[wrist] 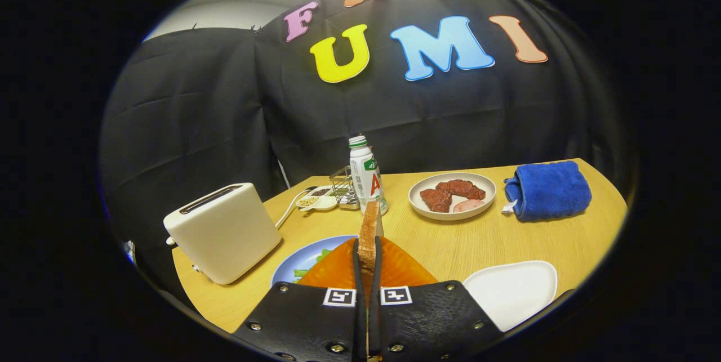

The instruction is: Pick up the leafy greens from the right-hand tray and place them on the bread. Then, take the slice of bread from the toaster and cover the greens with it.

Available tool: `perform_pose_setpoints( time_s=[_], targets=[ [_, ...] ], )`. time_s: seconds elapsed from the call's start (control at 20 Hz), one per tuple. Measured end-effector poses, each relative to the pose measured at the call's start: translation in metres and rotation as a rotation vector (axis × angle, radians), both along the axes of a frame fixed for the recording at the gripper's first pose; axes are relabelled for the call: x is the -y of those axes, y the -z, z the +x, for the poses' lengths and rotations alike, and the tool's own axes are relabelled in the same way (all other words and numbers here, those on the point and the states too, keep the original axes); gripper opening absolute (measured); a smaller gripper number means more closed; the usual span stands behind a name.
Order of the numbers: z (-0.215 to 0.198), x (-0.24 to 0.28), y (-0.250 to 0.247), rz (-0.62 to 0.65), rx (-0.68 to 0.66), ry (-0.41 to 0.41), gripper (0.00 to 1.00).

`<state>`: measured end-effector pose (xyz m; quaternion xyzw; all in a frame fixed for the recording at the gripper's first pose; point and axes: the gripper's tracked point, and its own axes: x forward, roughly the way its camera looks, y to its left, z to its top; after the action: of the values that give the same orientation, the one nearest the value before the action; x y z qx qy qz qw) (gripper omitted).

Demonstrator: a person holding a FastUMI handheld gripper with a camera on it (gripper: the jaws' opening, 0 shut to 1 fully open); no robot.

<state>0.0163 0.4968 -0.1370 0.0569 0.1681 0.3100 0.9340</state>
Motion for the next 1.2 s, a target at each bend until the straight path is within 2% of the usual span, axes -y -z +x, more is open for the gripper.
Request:
perform_pose_setpoints(
  time_s=[0.5, 1.2],
  targets=[
    [-0.021, -0.041, 0.012, -0.027, -0.005, -0.093, 0.02],
    [-0.036, -0.082, 0.054, -0.001, -0.149, -0.204, 0.02]
  ],
)
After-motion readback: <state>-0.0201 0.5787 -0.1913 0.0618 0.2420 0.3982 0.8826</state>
